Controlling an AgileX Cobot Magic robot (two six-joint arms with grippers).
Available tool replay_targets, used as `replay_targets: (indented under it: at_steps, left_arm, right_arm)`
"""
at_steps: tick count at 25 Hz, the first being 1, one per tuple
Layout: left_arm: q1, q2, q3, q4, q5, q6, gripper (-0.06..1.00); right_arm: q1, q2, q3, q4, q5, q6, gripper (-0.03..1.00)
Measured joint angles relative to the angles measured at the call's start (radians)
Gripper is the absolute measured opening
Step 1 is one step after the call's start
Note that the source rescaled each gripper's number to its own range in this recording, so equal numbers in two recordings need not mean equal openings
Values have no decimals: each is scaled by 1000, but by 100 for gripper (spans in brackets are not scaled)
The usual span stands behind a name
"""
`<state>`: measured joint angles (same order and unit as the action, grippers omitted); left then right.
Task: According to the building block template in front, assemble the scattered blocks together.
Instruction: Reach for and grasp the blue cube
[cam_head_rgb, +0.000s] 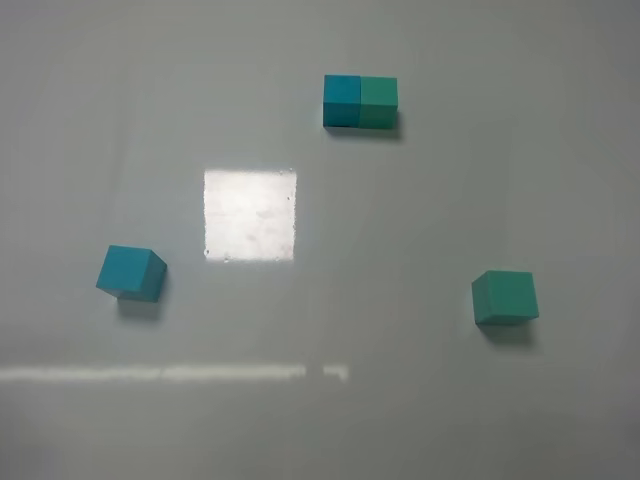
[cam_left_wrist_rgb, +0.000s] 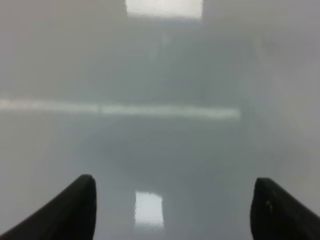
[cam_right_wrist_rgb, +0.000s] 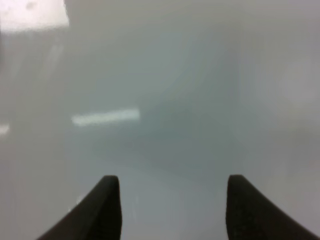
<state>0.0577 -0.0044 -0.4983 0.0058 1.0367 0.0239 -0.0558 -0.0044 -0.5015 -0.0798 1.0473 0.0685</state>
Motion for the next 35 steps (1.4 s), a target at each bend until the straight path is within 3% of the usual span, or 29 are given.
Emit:
replay_targets:
  at_steps: [23, 25, 30, 35]
  left_arm:
    - [0, 0, -1, 0, -2, 1, 79]
    - [0, 4, -31, -6, -15, 37, 79]
    - [0, 180, -302, -23, -64, 214, 79]
    - [0, 494, -602, -168, 78, 686, 79]
  right_arm:
    - [0, 0, 0, 0, 0, 0, 9]
    - [0, 0, 0, 0, 0, 0, 9]
    - [0, 0, 0, 0, 0, 0, 9]
    - [0, 0, 0, 0, 0, 0, 9]
